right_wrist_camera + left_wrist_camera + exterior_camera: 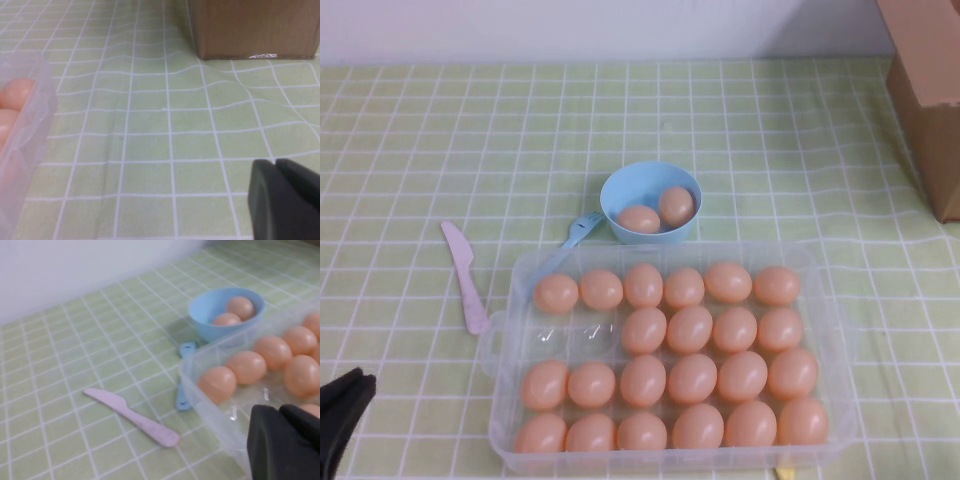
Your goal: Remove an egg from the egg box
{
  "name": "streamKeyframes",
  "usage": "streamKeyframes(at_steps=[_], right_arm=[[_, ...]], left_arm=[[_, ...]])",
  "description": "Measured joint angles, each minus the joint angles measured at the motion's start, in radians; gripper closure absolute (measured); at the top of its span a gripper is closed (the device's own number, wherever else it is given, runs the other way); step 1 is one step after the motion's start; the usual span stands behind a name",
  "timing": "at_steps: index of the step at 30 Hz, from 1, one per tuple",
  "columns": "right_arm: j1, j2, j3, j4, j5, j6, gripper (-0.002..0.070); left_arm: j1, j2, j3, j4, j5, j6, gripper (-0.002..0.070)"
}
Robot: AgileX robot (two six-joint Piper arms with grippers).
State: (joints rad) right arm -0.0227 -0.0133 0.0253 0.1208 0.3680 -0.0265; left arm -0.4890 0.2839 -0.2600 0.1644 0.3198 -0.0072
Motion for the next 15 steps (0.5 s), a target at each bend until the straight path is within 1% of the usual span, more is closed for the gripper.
streamKeyframes(at_steps=[3, 10, 15], right_arm=[[0.0, 0.0, 0.0, 0.0, 0.0, 0.0, 0.0694], [0.0, 0.0, 0.0, 0.0, 0.0, 0.0, 0.0694], [0.0, 0.0, 0.0, 0.0, 0.0, 0.0, 0.0694]], left_arm=[[0.074, -0.053, 0.087, -0.017, -0.088, 0.0, 0.0678], [0.253, -0.095, 0.192, -0.054, -0.174, 0.0, 0.0678], [0.344, -0.097, 0.269, -0.059, -0.285, 0.0, 0.0678]])
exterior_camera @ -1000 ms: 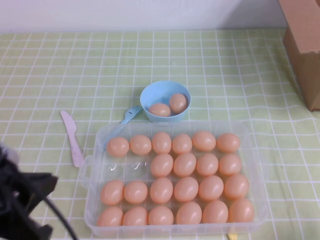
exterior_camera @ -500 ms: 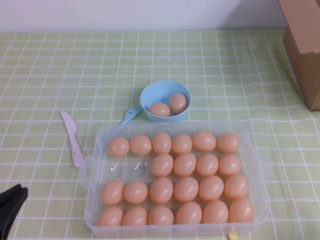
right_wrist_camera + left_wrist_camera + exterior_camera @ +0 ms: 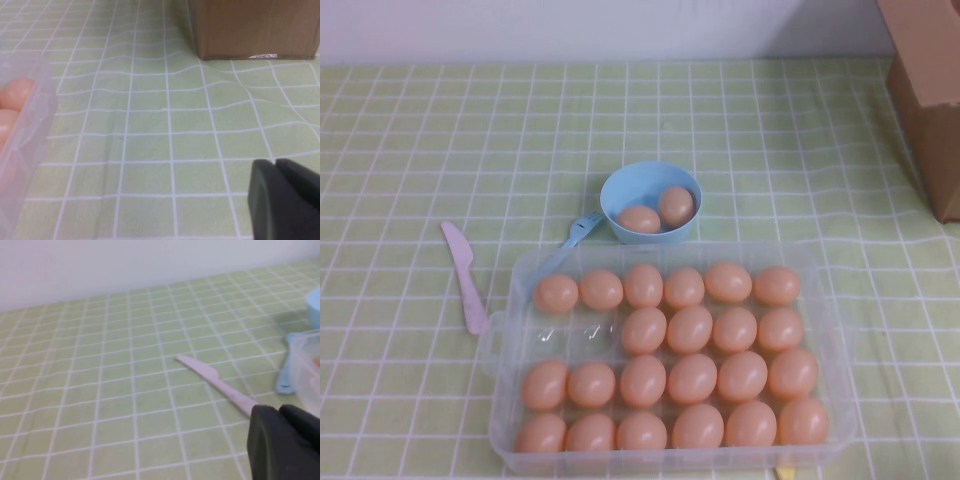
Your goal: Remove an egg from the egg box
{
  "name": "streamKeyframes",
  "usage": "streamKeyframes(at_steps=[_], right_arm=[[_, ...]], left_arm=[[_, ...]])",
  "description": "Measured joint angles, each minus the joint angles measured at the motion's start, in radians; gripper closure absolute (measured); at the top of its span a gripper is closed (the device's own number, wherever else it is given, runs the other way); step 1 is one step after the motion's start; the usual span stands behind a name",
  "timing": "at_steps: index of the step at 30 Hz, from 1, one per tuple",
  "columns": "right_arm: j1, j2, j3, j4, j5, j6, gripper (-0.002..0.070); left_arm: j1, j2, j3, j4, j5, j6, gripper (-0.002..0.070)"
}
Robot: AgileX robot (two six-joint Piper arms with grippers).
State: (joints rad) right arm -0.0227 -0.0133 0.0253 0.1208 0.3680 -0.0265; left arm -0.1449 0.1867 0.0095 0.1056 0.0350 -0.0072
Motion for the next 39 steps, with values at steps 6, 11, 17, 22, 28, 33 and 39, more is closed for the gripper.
streamKeyframes(at_steps=[6, 11, 17, 22, 28, 33, 39], right_arm=[[0.0, 0.0, 0.0, 0.0, 0.0, 0.0, 0.0694], [0.0, 0.0, 0.0, 0.0, 0.0, 0.0, 0.0694], [0.0, 0.0, 0.0, 0.0, 0.0, 0.0, 0.0694], [0.0, 0.0, 0.0, 0.0, 0.0, 0.0, 0.0694], [0.0, 0.0, 0.0, 0.0, 0.0, 0.0, 0.0694], [0.0, 0.0, 0.0, 0.0, 0.0, 0.0, 0.0694], [0.0, 0.0, 0.0, 0.0, 0.0, 0.0, 0.0694]], left_arm=[[0.068, -0.05, 0.015, -0.008, -0.003, 0.0, 0.0678], [0.074, -0.138, 0.015, -0.008, 0.109, 0.0, 0.0678], [0.074, -0.196, 0.015, -0.011, 0.215, 0.002, 0.0678], [0.074, -0.197, 0.015, -0.007, 0.251, 0.002, 0.0678], [0.074, -0.197, 0.015, -0.003, 0.309, 0.002, 0.0678], [0.074, -0.197, 0.015, -0.001, 0.332, 0.027, 0.0678], [0.074, -0.197, 0.015, -0.001, 0.332, 0.083, 0.0678]])
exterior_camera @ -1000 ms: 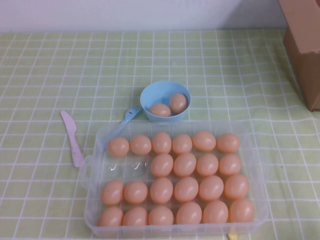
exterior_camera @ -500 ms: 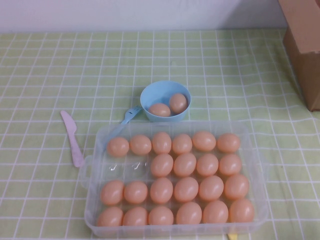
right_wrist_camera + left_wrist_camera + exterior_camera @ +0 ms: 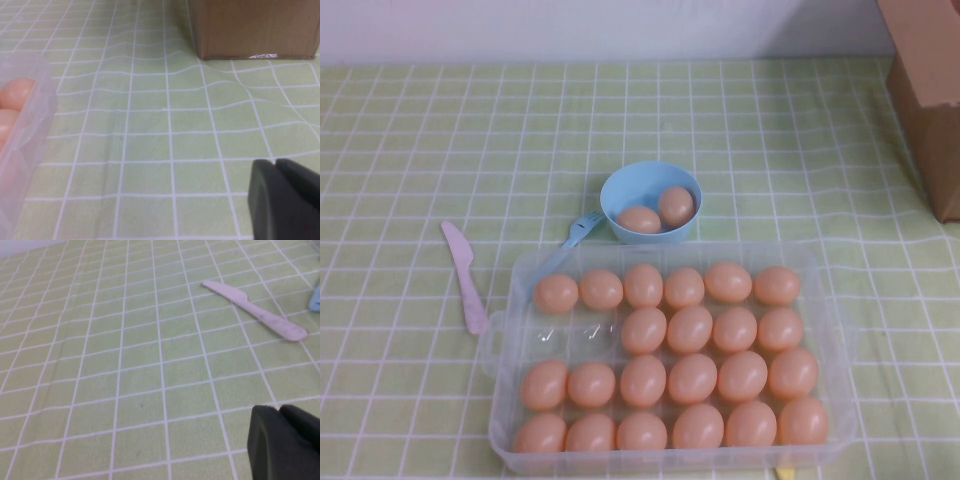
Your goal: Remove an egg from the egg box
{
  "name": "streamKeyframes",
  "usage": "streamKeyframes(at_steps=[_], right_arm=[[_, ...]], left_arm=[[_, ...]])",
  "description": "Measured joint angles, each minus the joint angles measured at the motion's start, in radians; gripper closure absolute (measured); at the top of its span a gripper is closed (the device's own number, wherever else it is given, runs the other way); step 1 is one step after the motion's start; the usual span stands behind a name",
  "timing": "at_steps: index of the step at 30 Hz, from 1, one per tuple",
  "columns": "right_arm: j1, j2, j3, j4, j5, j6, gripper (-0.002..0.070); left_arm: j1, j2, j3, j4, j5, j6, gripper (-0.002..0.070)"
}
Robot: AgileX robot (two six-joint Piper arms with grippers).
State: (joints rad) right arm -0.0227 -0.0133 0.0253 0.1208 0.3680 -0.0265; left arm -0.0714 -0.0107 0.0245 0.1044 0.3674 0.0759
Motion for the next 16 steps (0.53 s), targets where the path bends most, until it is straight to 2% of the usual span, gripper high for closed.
streamKeyframes(at_steps=[16], right_arm=[[0.0, 0.0, 0.0, 0.0, 0.0, 0.0, 0.0694]], left_arm=[[0.0, 0.0, 0.0, -0.011, 0.002, 0.006, 0.0678]])
